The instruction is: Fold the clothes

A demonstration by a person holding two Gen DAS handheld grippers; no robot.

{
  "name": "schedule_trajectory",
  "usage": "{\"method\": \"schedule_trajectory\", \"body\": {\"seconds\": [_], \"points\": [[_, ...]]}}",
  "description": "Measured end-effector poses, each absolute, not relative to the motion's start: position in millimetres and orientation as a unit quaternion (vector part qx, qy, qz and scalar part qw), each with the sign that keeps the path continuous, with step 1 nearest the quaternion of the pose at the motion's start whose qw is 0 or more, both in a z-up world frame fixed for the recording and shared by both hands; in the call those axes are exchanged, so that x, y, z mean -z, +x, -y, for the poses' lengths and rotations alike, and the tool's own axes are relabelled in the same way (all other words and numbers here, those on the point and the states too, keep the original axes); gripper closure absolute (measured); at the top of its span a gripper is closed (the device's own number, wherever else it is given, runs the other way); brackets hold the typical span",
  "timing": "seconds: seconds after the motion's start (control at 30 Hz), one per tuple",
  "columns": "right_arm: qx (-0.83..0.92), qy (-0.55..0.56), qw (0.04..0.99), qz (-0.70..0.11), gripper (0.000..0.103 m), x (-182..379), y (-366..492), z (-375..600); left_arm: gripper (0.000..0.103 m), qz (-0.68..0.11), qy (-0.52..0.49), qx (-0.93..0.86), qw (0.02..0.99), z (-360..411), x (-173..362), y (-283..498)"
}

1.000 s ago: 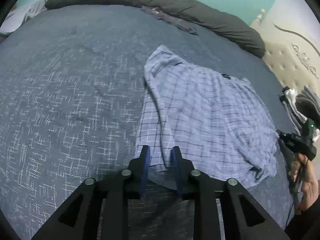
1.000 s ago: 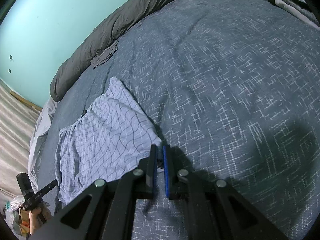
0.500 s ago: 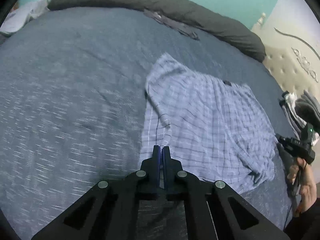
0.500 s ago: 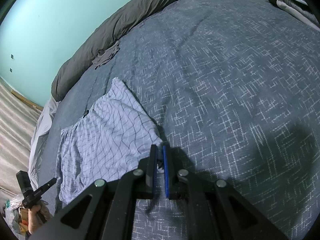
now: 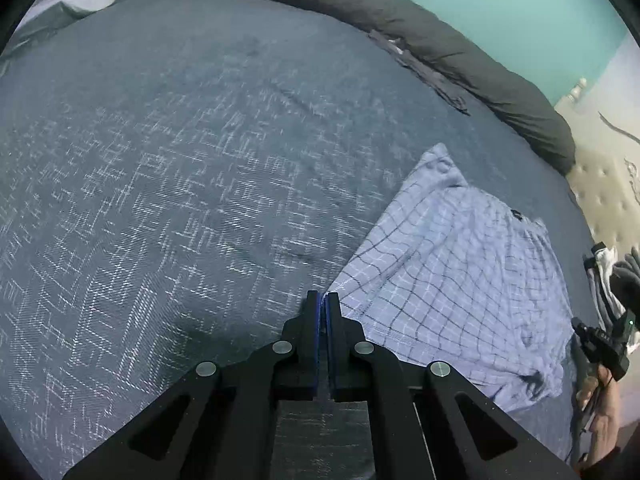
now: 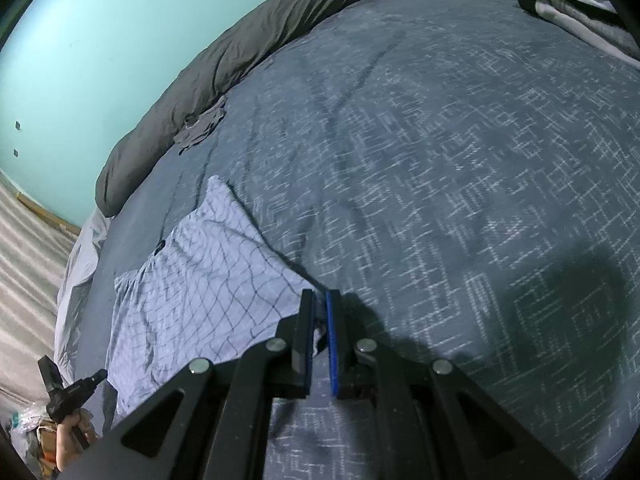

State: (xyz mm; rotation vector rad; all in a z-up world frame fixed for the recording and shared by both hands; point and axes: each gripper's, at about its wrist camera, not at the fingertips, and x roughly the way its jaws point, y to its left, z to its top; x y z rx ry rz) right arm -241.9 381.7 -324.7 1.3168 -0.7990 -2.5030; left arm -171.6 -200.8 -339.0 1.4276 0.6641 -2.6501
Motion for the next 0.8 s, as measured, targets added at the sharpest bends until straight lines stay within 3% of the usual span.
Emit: {"method": "schedule_trajectory", "body": {"seconds": [0.4,0.47,0.53,0.67,0.8], "points": [[0.837,0.441,0.106,0.307,0.096,323,-234,-389,0.096,-0.199,0.453,0.868,0.051,186,331,-168],[0.836,0.438,0.101,0.314,0.087,320,-227,-391,0.09,-0.184,0.445,0.874,0.066,180,322,-161],[0.833,0.434,0.096,0.329,0.066,319,-221,-392,0.082,-0.187,0.436,0.879,0.046,166,314,-157],[0.815,0.442,0.117,0.357,0.065,319,-207,-382,0.077,-0.185,0.447,0.874,-0.038,111,309,-162],[0.81,0.451,0.173,0.331,0.065,306,-193,-349,0.077,-0.147,0.467,0.864,-0.122,43,311,-164]]}}
